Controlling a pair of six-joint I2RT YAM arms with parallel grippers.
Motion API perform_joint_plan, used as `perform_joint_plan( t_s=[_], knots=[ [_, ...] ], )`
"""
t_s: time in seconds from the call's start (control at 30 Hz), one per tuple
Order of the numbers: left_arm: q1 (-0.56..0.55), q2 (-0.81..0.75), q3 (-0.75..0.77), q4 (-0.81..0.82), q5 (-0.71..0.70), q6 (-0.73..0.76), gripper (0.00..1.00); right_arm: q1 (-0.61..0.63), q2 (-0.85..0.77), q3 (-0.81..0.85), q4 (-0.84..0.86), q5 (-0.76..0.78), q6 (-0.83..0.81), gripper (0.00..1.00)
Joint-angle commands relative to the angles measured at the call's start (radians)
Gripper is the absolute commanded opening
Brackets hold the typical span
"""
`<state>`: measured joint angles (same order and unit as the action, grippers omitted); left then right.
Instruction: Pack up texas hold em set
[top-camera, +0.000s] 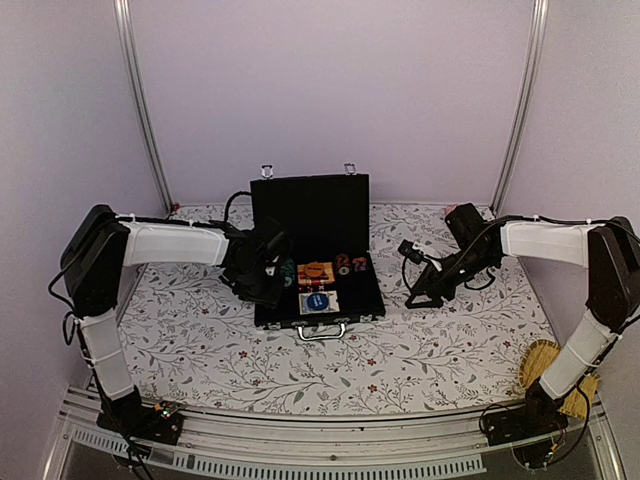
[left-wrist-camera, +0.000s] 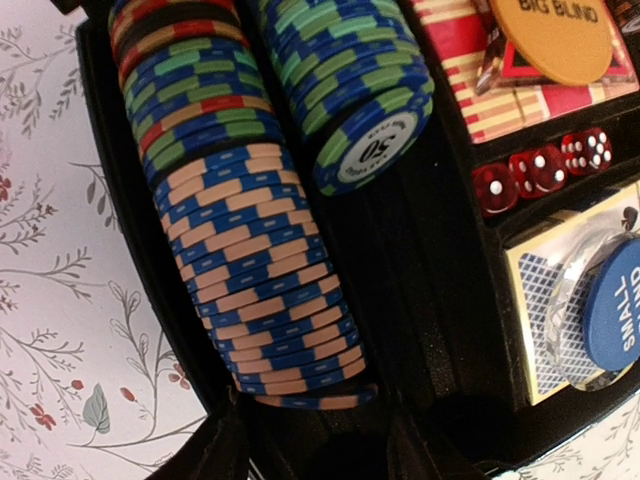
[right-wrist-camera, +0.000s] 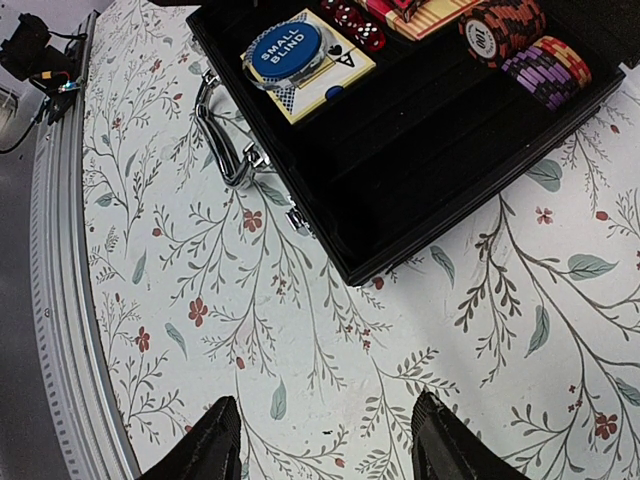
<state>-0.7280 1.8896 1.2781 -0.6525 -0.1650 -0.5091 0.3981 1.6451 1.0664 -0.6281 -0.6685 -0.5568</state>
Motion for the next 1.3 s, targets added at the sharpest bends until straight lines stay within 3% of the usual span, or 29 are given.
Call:
perform_joint_plan(
  t_s=[0.0,0.33,0.8,1.1,1.27],
  knots=[
    [0.008,0.023,0.006,-0.002,-0.016,0.009,0.49,-0.004,0.016,-0.004,-0.009,-0.019,0.005,0.59],
    [0.006,-0.034,0.008,-0.028,-0.017,0.015,0.52,-0.005,0.024,-0.003,-0.01,-0.019,0.005,0.59],
    [0.021,-0.28,0.049,-0.055,-0.057,0.072,0.54,-0.005,0.001,0.092,-0.045,0.017,0.008,0.59],
    [0.169,-0.295,0.295,0.015,-0.018,0.157,0.57,-0.006,0.015,0.268,-0.027,0.153,0.058,0.61],
    [0.296,-0.271,0.372,0.103,0.057,0.09,0.59,-0.028,0.088,0.473,-0.004,0.222,0.164,0.62]
  ],
)
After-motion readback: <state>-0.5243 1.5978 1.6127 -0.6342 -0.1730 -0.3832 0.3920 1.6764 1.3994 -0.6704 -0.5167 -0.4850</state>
